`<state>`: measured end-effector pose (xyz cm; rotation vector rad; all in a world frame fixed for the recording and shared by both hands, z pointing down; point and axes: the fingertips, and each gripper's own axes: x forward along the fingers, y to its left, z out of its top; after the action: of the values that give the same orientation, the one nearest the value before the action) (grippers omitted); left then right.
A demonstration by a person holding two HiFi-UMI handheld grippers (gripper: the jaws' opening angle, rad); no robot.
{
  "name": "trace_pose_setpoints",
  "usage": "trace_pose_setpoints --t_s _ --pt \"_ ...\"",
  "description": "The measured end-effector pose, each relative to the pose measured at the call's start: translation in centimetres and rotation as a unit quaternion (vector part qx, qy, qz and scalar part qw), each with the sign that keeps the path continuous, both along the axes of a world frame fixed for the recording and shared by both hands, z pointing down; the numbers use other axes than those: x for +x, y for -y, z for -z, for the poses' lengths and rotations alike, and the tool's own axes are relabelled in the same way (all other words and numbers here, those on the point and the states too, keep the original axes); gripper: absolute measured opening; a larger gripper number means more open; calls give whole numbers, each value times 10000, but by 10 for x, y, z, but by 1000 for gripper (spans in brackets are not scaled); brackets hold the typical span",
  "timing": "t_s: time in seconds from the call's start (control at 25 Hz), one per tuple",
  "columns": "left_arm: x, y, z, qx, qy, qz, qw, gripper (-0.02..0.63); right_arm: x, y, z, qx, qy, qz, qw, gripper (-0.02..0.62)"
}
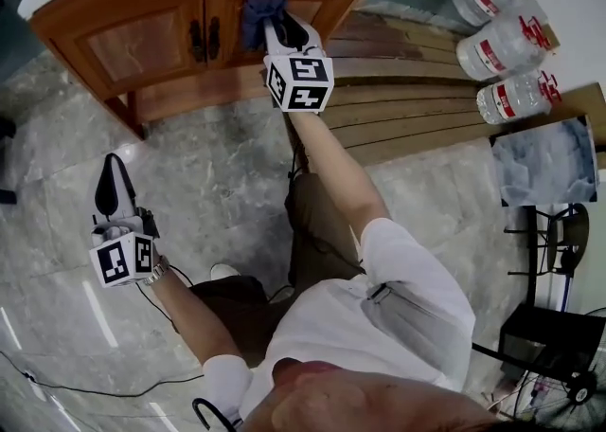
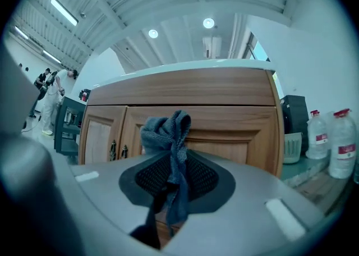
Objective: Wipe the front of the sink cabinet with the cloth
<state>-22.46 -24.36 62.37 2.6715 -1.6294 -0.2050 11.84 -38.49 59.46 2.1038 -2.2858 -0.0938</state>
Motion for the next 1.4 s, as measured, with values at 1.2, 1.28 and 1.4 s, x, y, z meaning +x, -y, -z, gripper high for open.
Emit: trace_pose_setpoints --t_s 1.2,1.28,1.4 --pt "35 5 -9 -41 395 -300 9988 -2 159 -47 -11 -63 -376 -1421 9891 97" --pt "33 4 -8 -36 383 -273 9989 -2 153 -58 -6 48 -390 -1403 9893 97" --pt "32 4 -6 -34 318 -240 9992 -2 133 -76 3 243 -400 -1203 9916 97"
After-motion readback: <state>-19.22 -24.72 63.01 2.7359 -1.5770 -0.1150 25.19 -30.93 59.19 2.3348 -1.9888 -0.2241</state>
